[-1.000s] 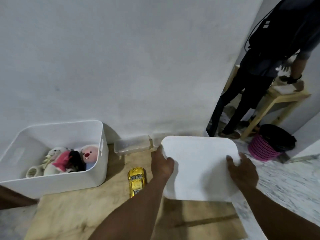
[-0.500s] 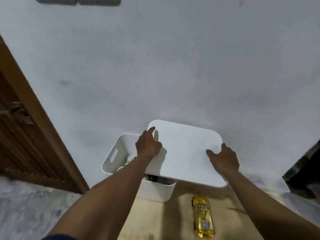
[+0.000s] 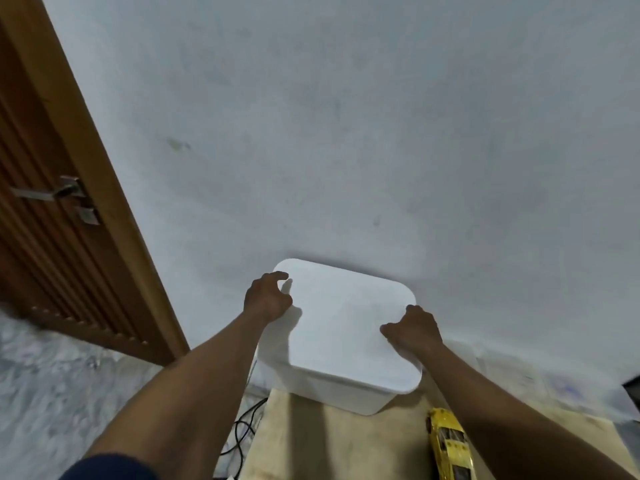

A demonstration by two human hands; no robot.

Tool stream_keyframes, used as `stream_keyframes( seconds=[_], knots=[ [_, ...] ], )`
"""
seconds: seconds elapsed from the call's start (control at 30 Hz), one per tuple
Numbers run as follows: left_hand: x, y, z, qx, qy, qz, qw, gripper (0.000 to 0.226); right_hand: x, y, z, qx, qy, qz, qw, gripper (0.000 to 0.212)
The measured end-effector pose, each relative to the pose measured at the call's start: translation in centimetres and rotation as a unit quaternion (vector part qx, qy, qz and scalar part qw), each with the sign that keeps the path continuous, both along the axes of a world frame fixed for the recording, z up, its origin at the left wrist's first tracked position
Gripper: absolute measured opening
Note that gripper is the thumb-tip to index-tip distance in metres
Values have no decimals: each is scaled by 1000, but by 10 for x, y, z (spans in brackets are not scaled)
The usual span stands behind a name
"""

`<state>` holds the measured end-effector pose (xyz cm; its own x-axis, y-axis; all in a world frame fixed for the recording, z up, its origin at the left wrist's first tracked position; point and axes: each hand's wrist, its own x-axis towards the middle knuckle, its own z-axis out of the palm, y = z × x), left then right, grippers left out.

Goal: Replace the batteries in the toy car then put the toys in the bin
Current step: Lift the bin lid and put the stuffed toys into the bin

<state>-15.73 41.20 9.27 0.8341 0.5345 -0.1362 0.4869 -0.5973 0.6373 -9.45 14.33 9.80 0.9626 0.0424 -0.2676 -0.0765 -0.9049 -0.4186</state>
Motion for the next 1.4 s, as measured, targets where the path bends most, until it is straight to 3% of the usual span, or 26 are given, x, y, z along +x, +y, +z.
stream_keyframes(
  seconds=[0.1, 0.43, 0.7, 1.0, 1.27, 1.4],
  knots=[
    [6, 4, -9, -5, 15, -4, 1000, 53, 2, 5, -9, -13, 6, 1, 1000, 44],
    [23, 13, -30, 56, 73, -66, 994, 54, 15, 20, -28, -59, -22, -20, 998, 58],
    [19, 10, -38, 68, 37, -56, 995, 56, 17, 10, -39, 22, -85, -83, 993, 54],
    [7, 11, -49, 102, 2, -71, 992, 59, 24, 11, -42, -14, -92, -72, 993, 58],
    [14, 13, -50, 71, 42, -67, 994, 62, 31, 15, -41, -57, -86, -54, 993, 60],
    [7, 10, -52, 69, 9, -57, 996, 60, 29, 11, -45, -44, -90, -65, 993, 62]
  ],
)
